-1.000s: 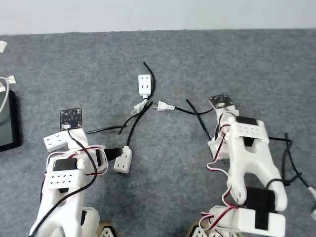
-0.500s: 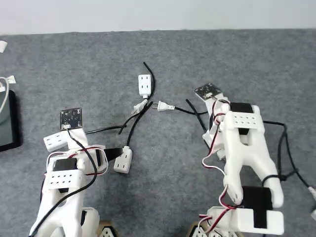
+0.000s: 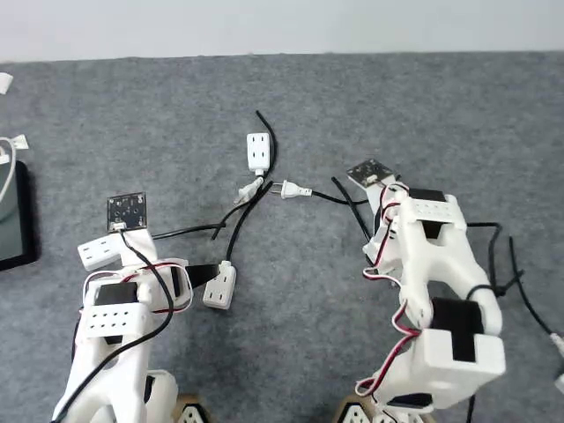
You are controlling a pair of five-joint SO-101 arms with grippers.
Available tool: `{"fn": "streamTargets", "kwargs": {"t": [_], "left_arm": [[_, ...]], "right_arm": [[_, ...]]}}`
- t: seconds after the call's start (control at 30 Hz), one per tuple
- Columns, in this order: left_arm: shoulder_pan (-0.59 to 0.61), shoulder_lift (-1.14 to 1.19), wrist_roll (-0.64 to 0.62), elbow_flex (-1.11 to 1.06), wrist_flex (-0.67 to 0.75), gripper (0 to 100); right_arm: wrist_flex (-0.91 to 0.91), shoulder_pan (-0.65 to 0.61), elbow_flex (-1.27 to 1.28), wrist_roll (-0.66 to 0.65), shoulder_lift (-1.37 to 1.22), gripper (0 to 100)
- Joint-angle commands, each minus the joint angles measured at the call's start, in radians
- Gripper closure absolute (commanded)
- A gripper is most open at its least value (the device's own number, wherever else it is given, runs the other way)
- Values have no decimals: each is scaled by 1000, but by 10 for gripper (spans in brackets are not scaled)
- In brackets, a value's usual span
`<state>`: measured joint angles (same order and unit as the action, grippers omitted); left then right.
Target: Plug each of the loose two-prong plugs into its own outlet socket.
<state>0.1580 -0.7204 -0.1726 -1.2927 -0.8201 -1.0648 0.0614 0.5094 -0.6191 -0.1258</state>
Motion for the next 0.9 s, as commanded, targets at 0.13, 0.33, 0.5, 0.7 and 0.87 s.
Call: {"fn": "streamTargets", "kwargs": {"t": [0.13,0.33,0.5,0.7,0.87], "left_arm": [[6,-18,12,7,17,618],[6,-18,12,7,17,618],[6,-18,12,7,17,618],[6,-18,12,7,17,618],[6,-18,12,7,17,618]], "right_arm": [[12,-10,-55,-75,-21,869],[19,-8,-66,-215,-24,870],[41,-8,-75,-219,-24,915],[53,-8,-77,-218,-24,992],[-8,-10,-94,-210,-12,991]]}}
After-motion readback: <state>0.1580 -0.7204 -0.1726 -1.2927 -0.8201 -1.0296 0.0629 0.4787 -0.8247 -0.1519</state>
